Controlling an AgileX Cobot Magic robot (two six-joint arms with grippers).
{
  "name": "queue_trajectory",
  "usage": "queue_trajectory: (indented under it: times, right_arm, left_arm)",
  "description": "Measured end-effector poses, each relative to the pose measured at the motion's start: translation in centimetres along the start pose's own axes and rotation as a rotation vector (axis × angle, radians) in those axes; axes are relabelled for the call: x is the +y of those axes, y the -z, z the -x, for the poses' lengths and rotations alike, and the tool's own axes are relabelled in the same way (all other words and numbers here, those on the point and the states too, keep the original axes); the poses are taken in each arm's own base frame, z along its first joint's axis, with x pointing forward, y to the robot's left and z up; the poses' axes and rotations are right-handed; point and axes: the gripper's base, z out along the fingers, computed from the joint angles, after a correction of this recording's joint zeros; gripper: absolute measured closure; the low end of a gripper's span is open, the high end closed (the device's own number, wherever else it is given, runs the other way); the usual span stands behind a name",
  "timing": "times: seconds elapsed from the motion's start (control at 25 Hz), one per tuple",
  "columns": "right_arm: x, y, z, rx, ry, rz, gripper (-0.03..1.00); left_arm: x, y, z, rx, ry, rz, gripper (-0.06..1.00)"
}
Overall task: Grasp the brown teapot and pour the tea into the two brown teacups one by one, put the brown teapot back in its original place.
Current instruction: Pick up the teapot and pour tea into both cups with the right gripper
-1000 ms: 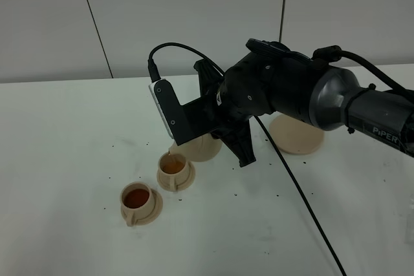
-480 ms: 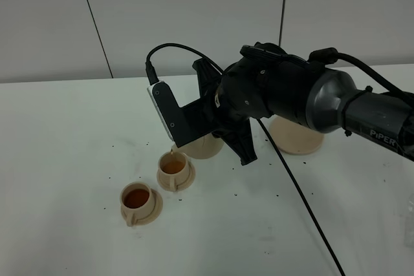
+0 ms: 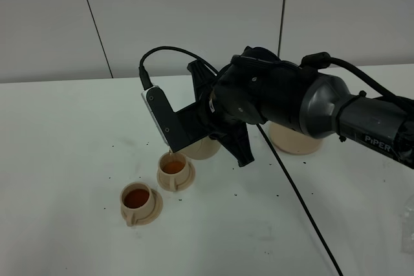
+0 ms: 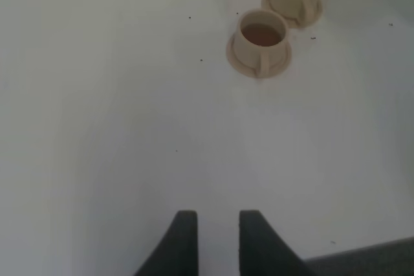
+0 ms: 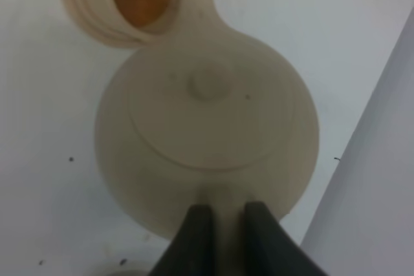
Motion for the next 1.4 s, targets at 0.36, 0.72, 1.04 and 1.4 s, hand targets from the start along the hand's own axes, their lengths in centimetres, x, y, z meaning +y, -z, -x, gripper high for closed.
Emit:
queue_trajectory:
  times: [0.36,0.72,1.04,1.4]
  right_arm:
    - [0.15,0.08,0.32,0.017,0.009,0.011,0.87]
    - [0.19,0.14,0.57,0.022,0.008,0.011,0.87]
    - [0.19,0.14,0.55,0.024,0.011,0.011,0.87]
    - [0.19,0.14,0.55,0.025,0.012,0.011,0.87]
  left_arm:
    - [0.00,0.00,0.00,0.000,0.000,0.000,0.71]
    - [0.00,0.00,0.00,0.000,0.000,0.000,0.71]
    - [0.00,0.00,0.00,0.000,0.000,0.000,0.71]
    - [0.00,0.00,0.00,0.000,0.000,0.000,0.71]
